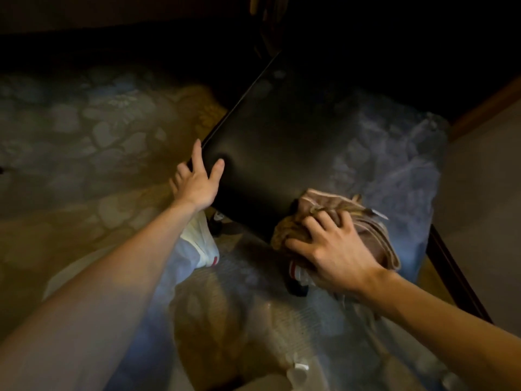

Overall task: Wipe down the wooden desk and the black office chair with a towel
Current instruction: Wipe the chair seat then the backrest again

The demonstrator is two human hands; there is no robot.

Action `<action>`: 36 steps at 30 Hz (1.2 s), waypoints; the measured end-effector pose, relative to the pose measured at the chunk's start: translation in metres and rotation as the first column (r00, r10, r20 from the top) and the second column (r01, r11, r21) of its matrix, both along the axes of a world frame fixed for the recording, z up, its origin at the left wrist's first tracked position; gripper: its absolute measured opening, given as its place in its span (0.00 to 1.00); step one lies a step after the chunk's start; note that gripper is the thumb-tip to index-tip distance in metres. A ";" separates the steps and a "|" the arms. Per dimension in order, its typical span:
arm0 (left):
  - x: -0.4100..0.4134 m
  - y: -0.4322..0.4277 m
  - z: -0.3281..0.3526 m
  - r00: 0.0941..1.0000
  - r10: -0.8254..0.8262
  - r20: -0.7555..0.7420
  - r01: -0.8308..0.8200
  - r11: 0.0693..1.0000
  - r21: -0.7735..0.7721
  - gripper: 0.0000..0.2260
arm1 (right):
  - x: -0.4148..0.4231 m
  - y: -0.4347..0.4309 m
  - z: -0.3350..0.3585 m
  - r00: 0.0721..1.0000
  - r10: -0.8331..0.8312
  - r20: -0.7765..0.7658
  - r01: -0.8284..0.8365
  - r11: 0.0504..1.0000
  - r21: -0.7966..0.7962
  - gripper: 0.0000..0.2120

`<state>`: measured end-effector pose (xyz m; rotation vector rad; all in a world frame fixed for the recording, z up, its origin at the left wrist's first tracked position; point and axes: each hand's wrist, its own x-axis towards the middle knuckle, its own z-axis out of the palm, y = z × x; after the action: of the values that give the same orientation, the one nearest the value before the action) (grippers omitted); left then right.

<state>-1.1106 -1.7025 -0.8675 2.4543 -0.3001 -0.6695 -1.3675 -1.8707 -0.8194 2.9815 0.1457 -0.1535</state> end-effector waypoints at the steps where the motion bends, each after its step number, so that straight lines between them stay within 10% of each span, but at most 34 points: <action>1: -0.002 0.002 -0.004 1.000 -0.003 -0.006 0.002 1.000 -0.005 0.31 | 0.002 -0.003 0.005 1.000 -0.014 0.026 0.013 1.000 0.026 0.33; 7: -0.004 0.001 -0.011 0.999 0.039 0.017 -0.039 0.999 -0.020 0.32 | 0.084 -0.002 0.027 0.963 -0.145 0.225 0.126 0.987 0.095 0.34; 19: -0.012 0.004 -0.010 0.999 -0.008 0.041 0.011 0.998 -0.058 0.31 | 0.037 0.010 -0.012 0.944 0.300 -0.138 -0.305 0.952 -0.023 0.24; 24: -0.012 0.008 -0.008 1.000 -0.001 -0.020 -0.002 0.994 -0.108 0.32 | -0.012 0.031 0.006 0.938 0.116 -0.328 -0.159 0.981 -0.109 0.19; 31: -0.008 0.022 -0.008 0.979 0.001 -0.204 -0.063 0.953 -0.296 0.31 | 0.056 0.086 0.005 0.993 0.098 -0.064 -0.104 0.989 -0.106 0.23; 36: -0.007 0.016 -0.010 0.993 0.003 -0.121 -0.021 0.989 -0.148 0.30 | 0.096 0.097 -0.015 0.980 0.106 -0.171 -0.149 0.953 -0.263 0.26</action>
<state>-1.1181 -1.6867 -0.8778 2.2621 -0.2775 -0.7594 -1.2717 -1.7740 -0.8346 2.6716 0.3089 -0.3592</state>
